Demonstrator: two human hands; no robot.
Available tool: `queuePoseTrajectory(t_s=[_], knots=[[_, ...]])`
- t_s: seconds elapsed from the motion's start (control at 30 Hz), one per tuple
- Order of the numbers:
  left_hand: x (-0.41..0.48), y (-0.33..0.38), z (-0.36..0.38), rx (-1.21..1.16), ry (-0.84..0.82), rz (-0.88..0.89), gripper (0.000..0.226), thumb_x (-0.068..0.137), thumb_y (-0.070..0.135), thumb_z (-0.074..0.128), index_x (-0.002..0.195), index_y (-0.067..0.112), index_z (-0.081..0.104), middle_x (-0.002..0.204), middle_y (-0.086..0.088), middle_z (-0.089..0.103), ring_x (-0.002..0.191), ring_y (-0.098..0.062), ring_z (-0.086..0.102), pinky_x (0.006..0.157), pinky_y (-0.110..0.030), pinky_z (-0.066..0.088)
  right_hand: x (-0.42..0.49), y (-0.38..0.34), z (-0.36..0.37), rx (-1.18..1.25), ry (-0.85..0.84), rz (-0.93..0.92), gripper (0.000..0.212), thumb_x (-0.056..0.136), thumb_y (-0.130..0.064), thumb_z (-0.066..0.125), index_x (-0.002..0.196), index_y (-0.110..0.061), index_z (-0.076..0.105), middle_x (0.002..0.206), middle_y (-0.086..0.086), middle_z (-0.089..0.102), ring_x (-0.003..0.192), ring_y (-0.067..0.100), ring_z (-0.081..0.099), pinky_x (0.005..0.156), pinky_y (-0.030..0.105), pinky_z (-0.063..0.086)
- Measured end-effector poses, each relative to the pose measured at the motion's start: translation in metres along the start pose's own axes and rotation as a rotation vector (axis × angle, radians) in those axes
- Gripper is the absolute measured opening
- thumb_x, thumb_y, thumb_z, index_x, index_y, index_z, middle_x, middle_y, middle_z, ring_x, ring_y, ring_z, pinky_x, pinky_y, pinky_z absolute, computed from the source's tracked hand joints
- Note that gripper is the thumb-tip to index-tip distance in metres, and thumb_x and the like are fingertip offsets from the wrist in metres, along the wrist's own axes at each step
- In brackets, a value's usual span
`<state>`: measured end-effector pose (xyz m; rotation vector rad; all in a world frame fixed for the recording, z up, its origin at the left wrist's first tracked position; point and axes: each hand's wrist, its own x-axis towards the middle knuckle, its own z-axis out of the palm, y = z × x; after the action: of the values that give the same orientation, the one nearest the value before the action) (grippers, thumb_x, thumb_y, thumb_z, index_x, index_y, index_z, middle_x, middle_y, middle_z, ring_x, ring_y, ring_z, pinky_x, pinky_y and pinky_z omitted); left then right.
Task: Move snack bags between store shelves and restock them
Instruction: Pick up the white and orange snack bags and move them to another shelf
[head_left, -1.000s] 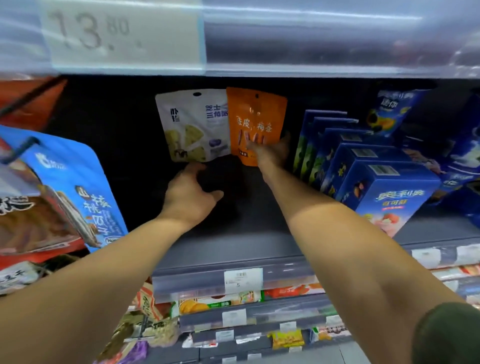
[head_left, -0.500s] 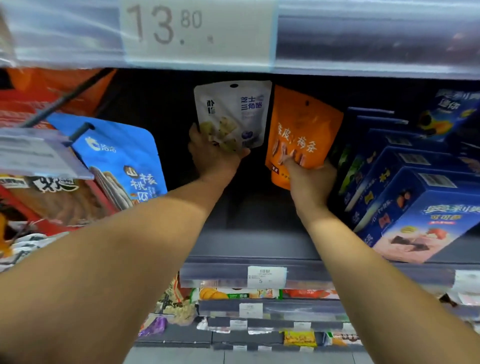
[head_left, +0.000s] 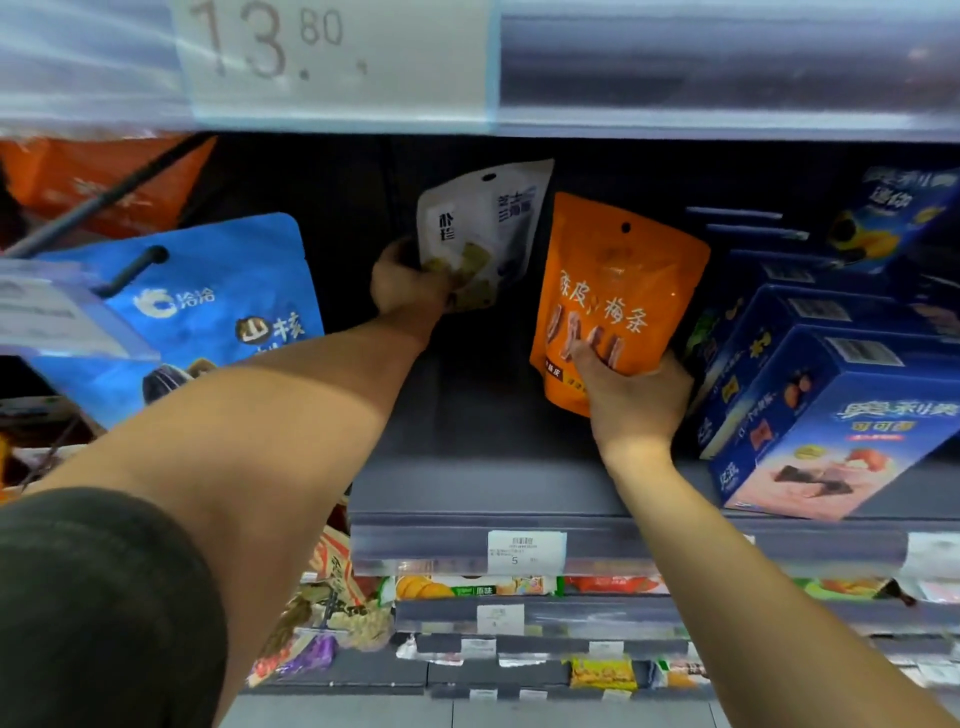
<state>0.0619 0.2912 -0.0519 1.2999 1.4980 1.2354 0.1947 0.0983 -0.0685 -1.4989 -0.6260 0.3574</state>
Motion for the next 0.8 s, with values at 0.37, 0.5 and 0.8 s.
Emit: queuePoseTrajectory(t_s=[0.37,0.5,0.8], knots=[[-0.011,-0.005,0.019,0.073,-0.086,0.010,0.031,0.069,0.021,0.085,0.094,0.004,0.075,0.083,-0.005,0.069,0.082,-0.024,0.071,0.070,-0.038,0.062,-0.003,-0.002,-0.001,-0.059,0.042,0.019,0.031,0.069,-0.026,0.086,0.091,-0.024,0.065,0.076,-0.023,0.060,0.063,-0.013,0.056,0.049,0.000,0.042],[-0.062,0.001,-0.001,0.085,-0.060,0.041,0.021,0.068,0.028,0.085,0.064,0.017,0.067,0.062,0.008,0.061,0.060,-0.012,0.060,0.049,-0.017,0.047,-0.023,-0.025,-0.009,-0.116,0.086,-0.034,0.029,0.070,-0.024,0.086,0.089,-0.022,0.064,0.072,-0.024,0.057,0.063,-0.012,0.054,0.055,0.003,0.042],[-0.179,0.021,-0.094,0.062,-0.109,0.138,0.042,0.071,0.022,0.079,0.046,0.016,0.047,0.047,-0.003,0.048,0.047,-0.014,0.043,0.047,-0.027,0.033,-0.125,-0.082,-0.063,-0.241,0.137,0.036,0.031,0.075,-0.031,0.081,0.097,-0.022,0.062,0.087,-0.003,0.068,0.074,0.015,0.066,0.070,0.032,0.056]])
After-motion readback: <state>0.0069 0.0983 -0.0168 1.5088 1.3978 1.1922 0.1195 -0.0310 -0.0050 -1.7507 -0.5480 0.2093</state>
